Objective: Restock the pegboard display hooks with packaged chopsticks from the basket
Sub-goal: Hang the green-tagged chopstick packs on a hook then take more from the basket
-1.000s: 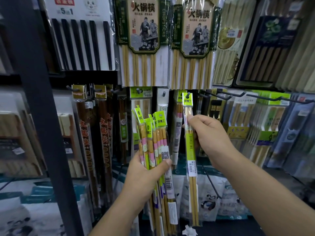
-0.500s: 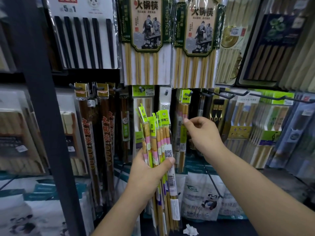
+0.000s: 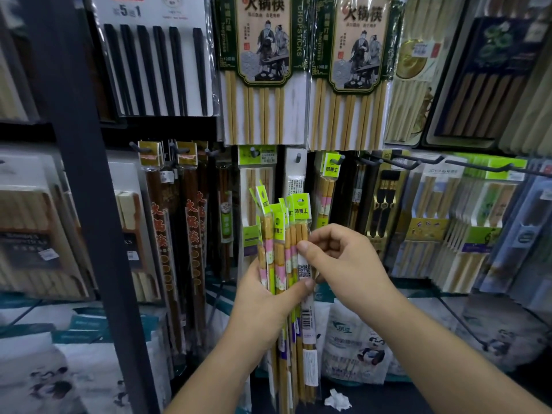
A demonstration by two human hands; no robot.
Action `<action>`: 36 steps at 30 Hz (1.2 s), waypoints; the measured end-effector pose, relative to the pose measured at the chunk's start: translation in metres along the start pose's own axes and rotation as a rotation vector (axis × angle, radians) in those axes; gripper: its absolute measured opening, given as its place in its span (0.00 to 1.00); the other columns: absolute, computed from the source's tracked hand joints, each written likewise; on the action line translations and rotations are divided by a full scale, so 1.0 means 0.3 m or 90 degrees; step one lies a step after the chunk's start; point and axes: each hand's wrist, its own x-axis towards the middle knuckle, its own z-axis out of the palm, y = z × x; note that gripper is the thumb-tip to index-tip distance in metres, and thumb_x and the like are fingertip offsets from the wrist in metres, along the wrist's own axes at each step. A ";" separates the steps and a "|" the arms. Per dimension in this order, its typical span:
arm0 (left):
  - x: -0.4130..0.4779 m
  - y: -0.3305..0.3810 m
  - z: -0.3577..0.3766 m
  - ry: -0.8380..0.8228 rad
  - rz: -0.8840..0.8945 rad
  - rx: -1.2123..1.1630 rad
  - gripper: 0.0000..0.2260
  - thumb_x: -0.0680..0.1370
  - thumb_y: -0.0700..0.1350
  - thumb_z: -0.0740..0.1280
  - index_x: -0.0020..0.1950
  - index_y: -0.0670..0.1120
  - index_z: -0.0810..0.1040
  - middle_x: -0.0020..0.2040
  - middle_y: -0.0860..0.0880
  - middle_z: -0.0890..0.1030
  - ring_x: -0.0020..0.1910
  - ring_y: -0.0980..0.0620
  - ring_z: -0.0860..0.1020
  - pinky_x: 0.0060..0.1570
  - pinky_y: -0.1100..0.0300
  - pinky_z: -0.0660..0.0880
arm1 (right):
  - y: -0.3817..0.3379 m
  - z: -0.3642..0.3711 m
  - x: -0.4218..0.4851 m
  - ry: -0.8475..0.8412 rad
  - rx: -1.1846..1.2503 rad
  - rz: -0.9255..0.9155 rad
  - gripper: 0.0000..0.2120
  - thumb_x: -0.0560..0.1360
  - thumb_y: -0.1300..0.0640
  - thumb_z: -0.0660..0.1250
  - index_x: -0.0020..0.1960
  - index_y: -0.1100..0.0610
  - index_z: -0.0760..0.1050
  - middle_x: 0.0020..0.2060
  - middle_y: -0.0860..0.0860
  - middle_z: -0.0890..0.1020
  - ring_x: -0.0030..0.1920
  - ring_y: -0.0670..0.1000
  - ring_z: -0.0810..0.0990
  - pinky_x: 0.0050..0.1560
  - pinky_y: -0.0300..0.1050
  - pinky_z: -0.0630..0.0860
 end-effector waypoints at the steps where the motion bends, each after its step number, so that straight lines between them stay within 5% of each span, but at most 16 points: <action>1: 0.000 -0.001 0.000 0.001 -0.001 -0.001 0.20 0.68 0.47 0.80 0.59 0.54 0.81 0.53 0.51 0.87 0.54 0.52 0.86 0.55 0.52 0.80 | -0.001 -0.002 -0.001 -0.002 -0.003 0.000 0.02 0.77 0.54 0.74 0.47 0.51 0.81 0.39 0.50 0.83 0.38 0.46 0.81 0.40 0.42 0.81; 4: -0.002 0.002 -0.003 0.008 -0.009 -0.018 0.21 0.69 0.48 0.79 0.60 0.51 0.81 0.53 0.49 0.88 0.54 0.49 0.86 0.58 0.47 0.80 | -0.003 -0.004 -0.005 0.000 -0.002 -0.007 0.01 0.78 0.56 0.72 0.47 0.52 0.82 0.38 0.49 0.83 0.38 0.46 0.81 0.39 0.47 0.84; 10: -0.009 0.013 -0.011 0.031 -0.027 -0.020 0.17 0.71 0.49 0.80 0.58 0.53 0.82 0.51 0.52 0.88 0.51 0.52 0.86 0.53 0.52 0.80 | -0.026 -0.021 0.009 0.054 0.035 -0.007 0.03 0.79 0.55 0.70 0.46 0.50 0.81 0.39 0.55 0.83 0.38 0.55 0.81 0.42 0.52 0.81; 15: -0.007 0.007 -0.020 0.040 -0.052 -0.021 0.13 0.76 0.40 0.77 0.58 0.49 0.80 0.46 0.50 0.88 0.45 0.48 0.88 0.48 0.56 0.82 | -0.089 -0.074 0.073 0.155 0.103 0.002 0.12 0.81 0.50 0.68 0.39 0.46 0.81 0.30 0.47 0.78 0.31 0.45 0.75 0.30 0.37 0.73; 18: -0.010 0.011 -0.022 0.043 -0.057 -0.034 0.13 0.76 0.39 0.76 0.58 0.49 0.79 0.46 0.49 0.88 0.44 0.49 0.88 0.42 0.63 0.81 | -0.107 -0.083 0.101 0.171 0.121 0.013 0.14 0.80 0.48 0.68 0.38 0.49 0.81 0.31 0.49 0.76 0.33 0.48 0.73 0.36 0.41 0.74; 23: -0.011 0.013 -0.019 0.044 -0.059 -0.033 0.13 0.76 0.40 0.76 0.58 0.48 0.80 0.46 0.49 0.88 0.45 0.48 0.88 0.45 0.57 0.82 | -0.115 -0.090 0.119 0.184 0.133 0.040 0.15 0.80 0.49 0.69 0.37 0.53 0.80 0.34 0.53 0.78 0.34 0.47 0.73 0.42 0.43 0.73; 26: -0.012 0.016 -0.020 0.041 -0.060 -0.043 0.13 0.76 0.39 0.76 0.59 0.46 0.79 0.46 0.49 0.88 0.44 0.48 0.88 0.41 0.63 0.82 | -0.117 -0.091 0.119 0.183 0.127 0.052 0.16 0.80 0.49 0.69 0.36 0.55 0.79 0.35 0.55 0.77 0.32 0.46 0.72 0.44 0.41 0.73; 33: -0.013 0.025 -0.015 0.040 -0.058 -0.045 0.13 0.76 0.38 0.75 0.59 0.45 0.79 0.46 0.48 0.88 0.43 0.49 0.88 0.40 0.65 0.81 | -0.113 -0.090 0.125 0.177 0.137 0.065 0.23 0.80 0.47 0.68 0.47 0.69 0.75 0.36 0.56 0.74 0.36 0.52 0.71 0.43 0.45 0.75; 36: -0.013 0.026 -0.016 0.041 -0.059 -0.044 0.13 0.76 0.38 0.75 0.60 0.44 0.79 0.46 0.47 0.88 0.43 0.49 0.88 0.40 0.66 0.80 | -0.112 -0.086 0.133 0.180 0.153 0.084 0.24 0.80 0.44 0.68 0.47 0.68 0.75 0.34 0.57 0.78 0.33 0.53 0.71 0.32 0.41 0.75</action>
